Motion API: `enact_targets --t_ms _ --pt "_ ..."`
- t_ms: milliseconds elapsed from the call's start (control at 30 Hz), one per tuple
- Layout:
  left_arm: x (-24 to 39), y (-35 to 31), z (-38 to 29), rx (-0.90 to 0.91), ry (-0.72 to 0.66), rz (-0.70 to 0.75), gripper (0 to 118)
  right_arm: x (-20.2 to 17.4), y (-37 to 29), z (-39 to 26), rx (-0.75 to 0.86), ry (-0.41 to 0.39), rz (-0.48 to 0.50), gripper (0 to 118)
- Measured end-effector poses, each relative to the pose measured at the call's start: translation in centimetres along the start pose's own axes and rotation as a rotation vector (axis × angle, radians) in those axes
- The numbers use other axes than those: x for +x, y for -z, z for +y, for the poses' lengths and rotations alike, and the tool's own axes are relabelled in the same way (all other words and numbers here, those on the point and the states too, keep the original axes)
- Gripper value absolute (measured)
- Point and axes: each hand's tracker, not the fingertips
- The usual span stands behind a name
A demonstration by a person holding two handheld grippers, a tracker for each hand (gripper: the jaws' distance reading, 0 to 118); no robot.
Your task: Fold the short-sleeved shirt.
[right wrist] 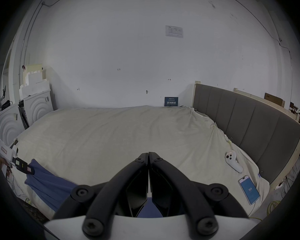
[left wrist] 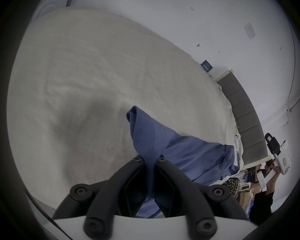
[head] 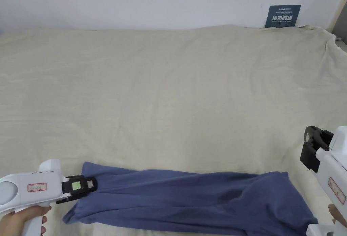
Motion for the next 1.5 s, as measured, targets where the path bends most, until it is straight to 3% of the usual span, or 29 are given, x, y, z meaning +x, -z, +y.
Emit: enact_targets --t_ms 267,567,867,1267,1333,1400,1500 --pt "-0.3 -4.2 0.6 0.039 0.008 0.147 6 0.4 -0.1 0.0 0.018 0.015 0.031 0" --pt "11.8 -3.0 -0.2 -0.010 0.186 0.188 6 1.2 -1.0 -0.2 0.023 0.031 0.052 0" --pt "22.2 5.1 -2.6 -0.148 0.295 0.070 6 3.0 -2.5 -0.5 0.034 0.056 0.034 0" --pt "24.7 17.3 -6.0 -0.296 0.230 0.089 7 5.0 -2.9 -1.5 0.009 0.059 -0.003 0" --pt "24.9 17.6 -6.3 -0.292 0.237 0.106 20 5.1 -2.9 -1.6 0.005 0.059 -0.003 0" --pt "25.1 17.4 -6.2 -0.289 0.251 0.105 53 5.1 -2.9 -1.7 0.002 0.058 -0.004 0" --pt "25.6 15.7 -5.9 -0.261 0.240 0.054 74 5.1 -2.9 -1.6 0.002 0.058 -0.003 0"
